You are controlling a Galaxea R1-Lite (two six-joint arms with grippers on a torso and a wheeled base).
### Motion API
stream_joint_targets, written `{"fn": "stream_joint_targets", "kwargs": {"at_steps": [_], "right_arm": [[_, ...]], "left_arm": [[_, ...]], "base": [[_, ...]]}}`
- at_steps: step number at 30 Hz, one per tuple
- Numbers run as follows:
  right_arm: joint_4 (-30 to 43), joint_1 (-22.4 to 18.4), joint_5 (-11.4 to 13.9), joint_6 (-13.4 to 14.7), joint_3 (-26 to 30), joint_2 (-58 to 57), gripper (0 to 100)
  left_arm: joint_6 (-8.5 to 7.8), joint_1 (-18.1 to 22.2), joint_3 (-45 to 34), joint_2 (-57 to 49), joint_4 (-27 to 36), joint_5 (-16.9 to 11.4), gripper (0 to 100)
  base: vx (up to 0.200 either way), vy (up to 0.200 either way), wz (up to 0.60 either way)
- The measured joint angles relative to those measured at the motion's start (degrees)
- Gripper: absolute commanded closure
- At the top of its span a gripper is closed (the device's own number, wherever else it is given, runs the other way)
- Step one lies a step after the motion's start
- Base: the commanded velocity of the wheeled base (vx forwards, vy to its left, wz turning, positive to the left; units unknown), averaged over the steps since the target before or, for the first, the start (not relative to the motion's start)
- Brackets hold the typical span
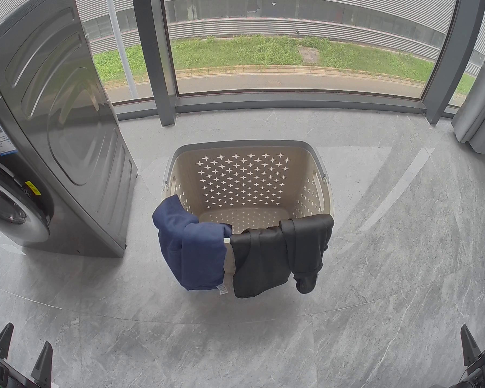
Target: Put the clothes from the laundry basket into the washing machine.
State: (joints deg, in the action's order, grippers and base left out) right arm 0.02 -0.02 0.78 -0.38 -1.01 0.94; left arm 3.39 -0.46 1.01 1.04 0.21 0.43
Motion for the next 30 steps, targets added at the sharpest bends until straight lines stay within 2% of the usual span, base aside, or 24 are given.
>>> {"fn": "stream_joint_targets", "kwargs": {"at_steps": [2,14,20,26,30], "right_arm": [[-0.02,0.00,-0.02,0.00,0.00,0.00,0],[-0.02,-0.05,-0.02,0.00,0.00,0.00,0],[-0.02,-0.05,-0.02,-0.02,0.00,0.00,0],[-0.02,-0.05,0.00,-0.02,0.00,0.00,0],[-0.02,-0.02,-0.02,-0.02,0.00,0.00,0]], "left_arm": [[0.00,0.00,0.00,0.00,0.00,0.00,0],[-0.02,0.00,0.00,0.00,0.00,0.00,0],[0.00,0.02,0.00,0.00,0.00,0.00,0],[0.02,0.02,0.00,0.00,0.00,0.00,0],[0.00,0.02,0.00,0.00,0.00,0.00,0]], "base": [[0.200,0.000,0.00],[0.000,0.000,0.00],[0.200,0.000,0.00],[0.000,0.000,0.00],[0.200,0.000,0.00]]}}
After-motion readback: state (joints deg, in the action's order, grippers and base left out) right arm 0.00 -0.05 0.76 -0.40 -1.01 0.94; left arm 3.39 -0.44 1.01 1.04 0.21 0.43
